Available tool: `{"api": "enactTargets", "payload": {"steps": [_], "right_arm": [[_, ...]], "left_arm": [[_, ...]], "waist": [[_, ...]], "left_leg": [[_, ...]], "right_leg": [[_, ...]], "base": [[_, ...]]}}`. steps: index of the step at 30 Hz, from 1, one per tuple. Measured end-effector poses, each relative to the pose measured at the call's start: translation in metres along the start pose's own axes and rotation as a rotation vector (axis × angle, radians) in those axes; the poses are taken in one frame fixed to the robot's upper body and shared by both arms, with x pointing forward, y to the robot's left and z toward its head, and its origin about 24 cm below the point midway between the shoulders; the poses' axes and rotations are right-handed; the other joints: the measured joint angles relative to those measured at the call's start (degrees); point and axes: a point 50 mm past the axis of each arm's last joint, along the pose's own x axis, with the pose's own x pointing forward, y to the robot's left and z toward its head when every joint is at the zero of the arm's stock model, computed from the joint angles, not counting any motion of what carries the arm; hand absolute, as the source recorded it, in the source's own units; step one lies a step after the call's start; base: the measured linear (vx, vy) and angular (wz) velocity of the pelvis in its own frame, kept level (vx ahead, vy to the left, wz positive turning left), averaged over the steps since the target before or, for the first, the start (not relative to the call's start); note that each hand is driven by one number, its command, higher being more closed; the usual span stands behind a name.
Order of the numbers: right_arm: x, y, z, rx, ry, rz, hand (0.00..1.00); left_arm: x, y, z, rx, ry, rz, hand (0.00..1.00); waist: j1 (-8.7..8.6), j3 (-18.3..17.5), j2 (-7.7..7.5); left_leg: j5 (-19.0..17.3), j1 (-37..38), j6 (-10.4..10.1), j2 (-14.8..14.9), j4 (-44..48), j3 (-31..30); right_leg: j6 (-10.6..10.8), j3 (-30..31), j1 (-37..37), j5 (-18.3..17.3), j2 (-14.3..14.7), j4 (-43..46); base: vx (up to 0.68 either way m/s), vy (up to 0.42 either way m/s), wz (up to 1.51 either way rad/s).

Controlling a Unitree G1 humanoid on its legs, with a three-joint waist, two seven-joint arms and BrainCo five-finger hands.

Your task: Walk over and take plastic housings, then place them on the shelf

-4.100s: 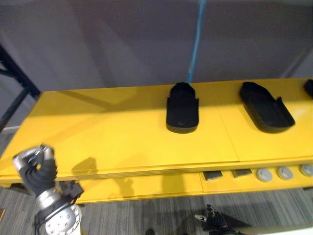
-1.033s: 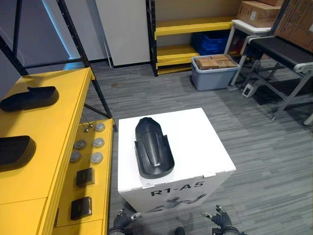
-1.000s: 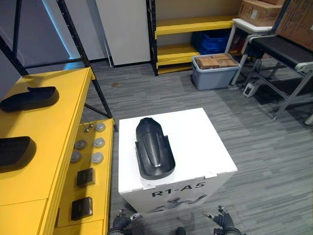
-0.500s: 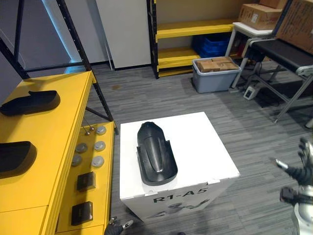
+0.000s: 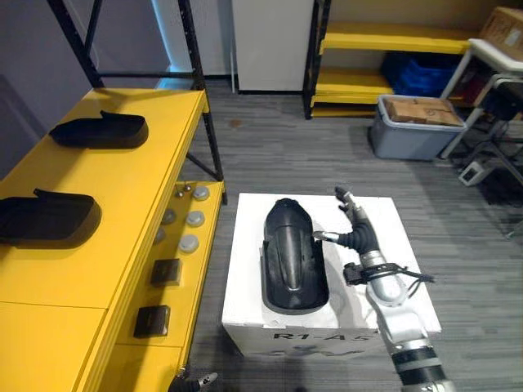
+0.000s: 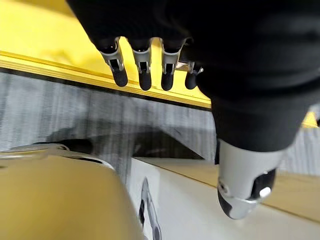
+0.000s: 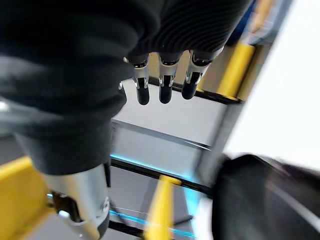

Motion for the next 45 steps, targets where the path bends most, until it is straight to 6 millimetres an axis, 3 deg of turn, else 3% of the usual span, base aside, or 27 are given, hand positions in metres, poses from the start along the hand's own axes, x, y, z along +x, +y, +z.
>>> {"api": "enactTargets", "payload": {"steps": [4, 11, 18, 24, 25, 34, 45], "right_arm": [[0.000, 0.012, -0.013, -0.073, 0.094, -0.061, 0.00], [-0.007, 0.000, -0.029, -0.142, 0.213, -0.244, 0.00], [-0.023, 0.010, -0.043, -0.195, 0.284, -0.244, 0.00], [-0.024, 0.012, -0.043, -0.234, 0.284, -0.227, 0.00], [-0.024, 0.012, -0.043, -0.238, 0.287, -0.224, 1.00], [-0.022, -0.001, -0.047, -0.312, 0.317, -0.239, 1.00], [-0.019, -0.003, -0.051, -0.324, 0.341, -0.200, 1.00]], "left_arm": [[0.000, 0.000, 0.000, -0.001, 0.001, 0.020, 0.00], [0.000, 0.001, 0.003, -0.001, -0.001, 0.045, 0.00], [0.000, 0.001, 0.003, 0.008, -0.001, 0.058, 0.00], [0.001, 0.001, 0.003, 0.024, 0.002, 0.056, 0.00], [0.001, 0.001, 0.003, 0.027, 0.003, 0.056, 0.00], [0.001, 0.004, 0.003, 0.049, 0.008, 0.056, 0.00], [0.001, 0.007, 0.002, 0.054, 0.009, 0.056, 0.00]], "waist": [[0.07, 0.56, 0.04], [0.12, 2.35, -0.04], [0.26, 2.45, -0.15], [0.03, 2.43, -0.27], [0.02, 2.42, -0.32], [-0.03, 1.98, -1.28], [-0.02, 1.51, -1.97]], "left_leg": [[0.73, -0.17, 0.18, -0.47, -0.03, -1.54], [1.34, -1.88, 0.61, -1.52, -0.21, -4.59], [2.24, -1.84, 1.00, -1.93, -1.66, -4.88], [2.31, -1.43, 1.02, -2.00, -2.34, -4.76], [2.31, -1.32, 1.02, -2.02, -2.41, -4.70], [2.32, -0.13, 1.03, -2.16, -3.30, -4.47], [2.77, 0.01, 1.13, -2.49, -3.73, -4.98]], "right_leg": [[0.02, -1.46, 0.71, 0.00, -0.65, -0.31], [0.98, -3.52, 0.59, 0.78, -1.55, -1.22], [1.15, -3.70, 0.55, 1.85, -1.75, -2.15], [1.20, -3.74, 0.70, 1.87, -1.76, -2.59], [1.22, -3.73, 0.81, 1.88, -1.76, -2.71], [1.33, -3.73, 1.72, 1.85, -1.71, -3.29], [1.33, -4.38, 1.94, 1.85, -1.80, -3.31]], "base": [[0.02, 0.011, 0.19], [-0.07, 0.030, 0.21], [-0.06, 0.021, 0.01], [0.01, 0.003, 0.00], [0.03, 0.014, -0.03], [0.01, 0.005, -0.01], [-0.01, 0.002, 0.02]]}}
